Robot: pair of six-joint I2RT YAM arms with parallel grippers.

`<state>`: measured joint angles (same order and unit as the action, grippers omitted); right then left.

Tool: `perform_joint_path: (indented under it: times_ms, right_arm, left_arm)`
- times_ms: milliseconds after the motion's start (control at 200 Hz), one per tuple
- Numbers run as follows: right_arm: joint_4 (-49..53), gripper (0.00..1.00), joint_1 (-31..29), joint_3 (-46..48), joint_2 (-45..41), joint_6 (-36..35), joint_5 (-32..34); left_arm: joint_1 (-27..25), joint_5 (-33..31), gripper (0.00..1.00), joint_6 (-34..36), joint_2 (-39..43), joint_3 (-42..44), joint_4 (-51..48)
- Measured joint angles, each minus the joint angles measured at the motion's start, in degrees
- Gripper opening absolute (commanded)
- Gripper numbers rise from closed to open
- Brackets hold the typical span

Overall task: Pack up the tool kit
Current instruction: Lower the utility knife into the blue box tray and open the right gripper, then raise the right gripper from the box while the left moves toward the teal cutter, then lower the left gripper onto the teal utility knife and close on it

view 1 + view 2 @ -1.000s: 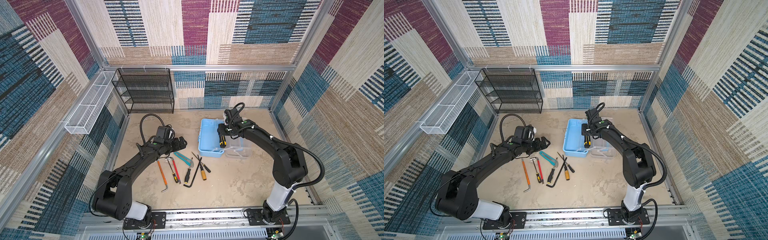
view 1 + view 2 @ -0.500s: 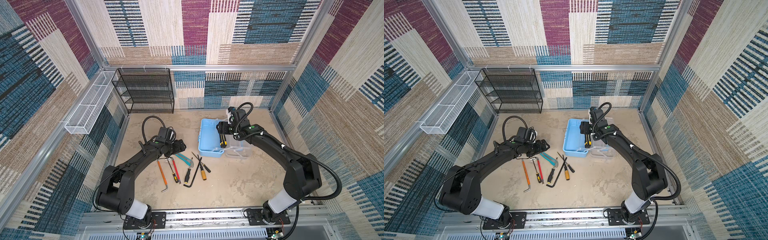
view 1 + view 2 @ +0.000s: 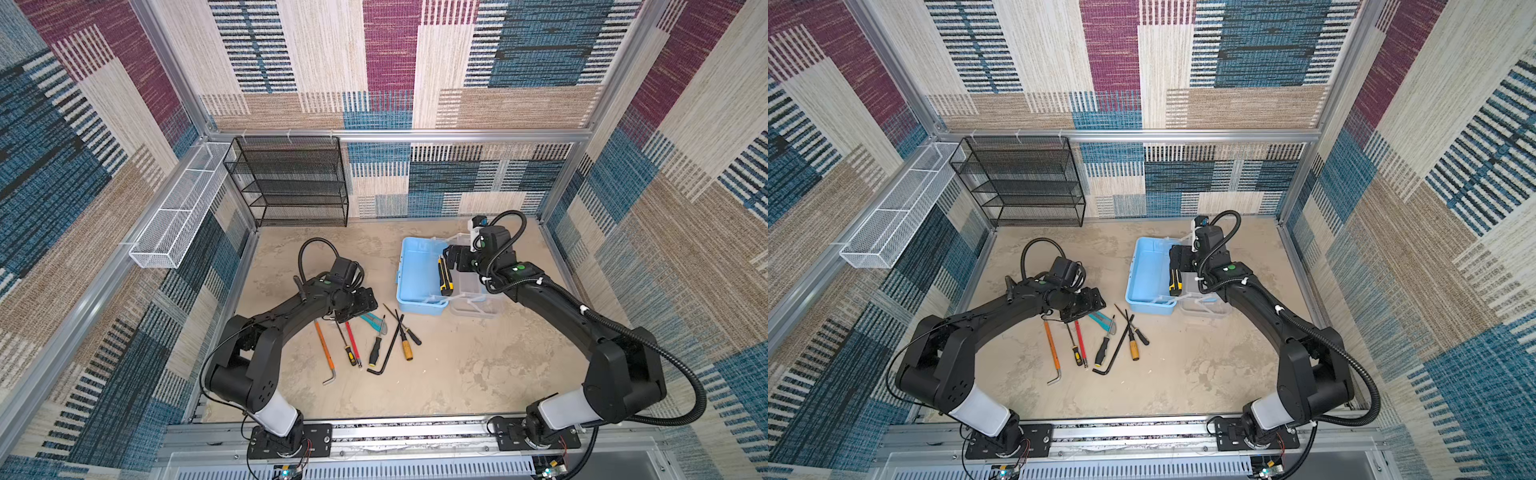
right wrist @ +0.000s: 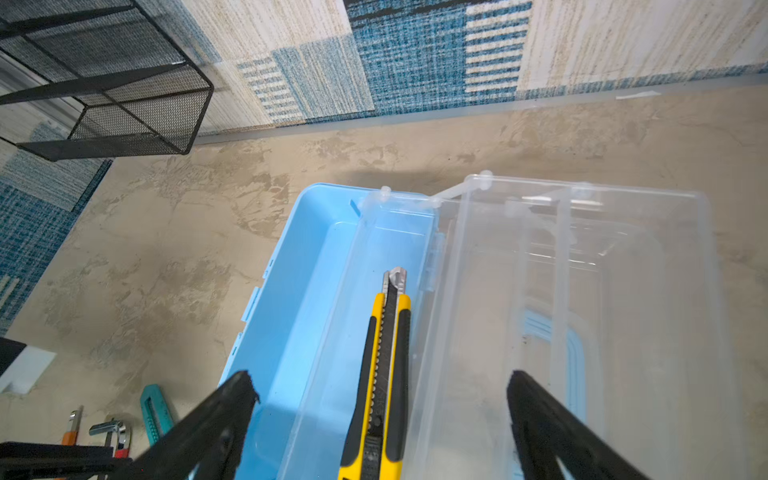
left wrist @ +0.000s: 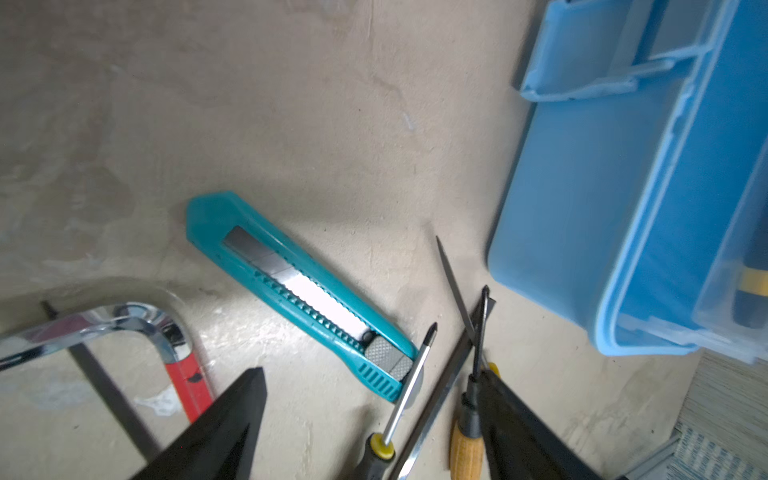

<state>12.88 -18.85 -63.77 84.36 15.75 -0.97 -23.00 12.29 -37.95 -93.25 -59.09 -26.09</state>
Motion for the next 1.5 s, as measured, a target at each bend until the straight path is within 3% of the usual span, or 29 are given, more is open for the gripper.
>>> perform_joint_path:
  times_ms: [441, 1072, 1503]
  right_arm:
    - [-3.98, 0.98, 7.5, 6.86, -2.34, -1.66, -5.22]
    - [-5.81, 0.99, 15.56, 12.13, -6.62, -3.1, -11.02]
    - [-6.1, 0.99, 16.92, 14.78, -8.98, -3.1, -10.99]
  left_arm:
    - [-3.3, -2.99, 0.82, -4.07, -6.6, -5.53, -7.26]
    - [-3.34, -8.04, 0.76, -0.85, -19.15, -18.84, -19.28]
    - [-2.93, -10.58, 0.61, 0.85, -23.71, -25.16, -22.67]
